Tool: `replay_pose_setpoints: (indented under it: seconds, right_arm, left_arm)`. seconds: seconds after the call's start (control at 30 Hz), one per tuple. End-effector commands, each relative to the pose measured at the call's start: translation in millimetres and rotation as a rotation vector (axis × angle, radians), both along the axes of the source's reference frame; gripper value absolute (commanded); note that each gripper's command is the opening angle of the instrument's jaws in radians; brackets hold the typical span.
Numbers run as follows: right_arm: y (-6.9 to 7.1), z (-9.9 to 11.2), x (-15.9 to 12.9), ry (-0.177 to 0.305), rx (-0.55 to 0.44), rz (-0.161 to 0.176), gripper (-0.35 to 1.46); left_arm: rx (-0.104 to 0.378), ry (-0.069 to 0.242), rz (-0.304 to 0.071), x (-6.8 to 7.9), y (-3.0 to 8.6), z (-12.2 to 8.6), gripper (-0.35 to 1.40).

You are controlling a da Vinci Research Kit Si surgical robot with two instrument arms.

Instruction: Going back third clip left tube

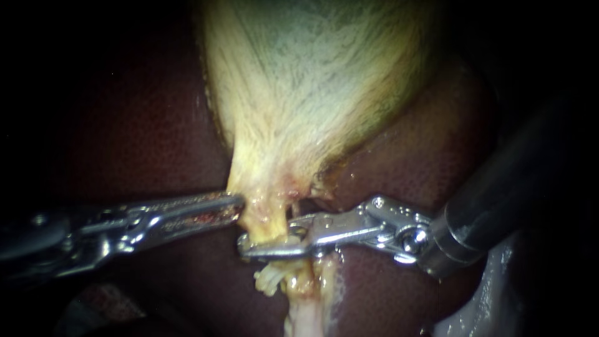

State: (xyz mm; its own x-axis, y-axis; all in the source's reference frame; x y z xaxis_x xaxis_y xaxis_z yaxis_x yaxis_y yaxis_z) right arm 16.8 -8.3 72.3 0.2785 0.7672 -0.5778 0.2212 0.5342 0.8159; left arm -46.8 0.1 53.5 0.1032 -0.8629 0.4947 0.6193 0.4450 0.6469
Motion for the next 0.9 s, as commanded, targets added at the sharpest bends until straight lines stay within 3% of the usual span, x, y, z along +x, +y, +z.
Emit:
replay_pose_setpoints:
  seconds: [0.03, 0.13, 0.23, 0.33, 0.6, 0.9]
  right_arm:
    - [-0.1, 0.1, 0.0, 0.0, -0.001, 0.0, -0.35]
    - [-0.1, 0.1, 0.1, 0.0, -0.001, 0.0, -0.35]
    - [-0.2, 0.1, 0.2, -0.001, -0.003, 0.003, 0.18]
    - [-0.2, 0.2, 0.4, 0.002, -0.014, 0.003, 0.4]
    - [0.2, 0.7, 0.2, 0.027, -0.099, 0.002, 0.52]
    - [0.8, 1.3, -2.2, 0.021, -0.138, 0.028, 0.53]
  left_arm:
    - [0.001, 0.0, -0.001, 0.0, 0.0, 0.0, -0.35]
    - [0.001, 0.0, -0.001, 0.0, 0.0, 0.1, -0.35]
    - [0.001, 0.0, -0.001, 0.0, 0.0, 0.1, -0.35]
    - [0.001, 0.0, -0.001, 0.0, 0.0, 0.1, -0.35]
    - [0.001, 0.0, -0.001, 0.1, -0.1, -0.1, -0.35]
    - [0.001, 0.0, -0.001, 0.2, -0.2, -0.3, -0.35]
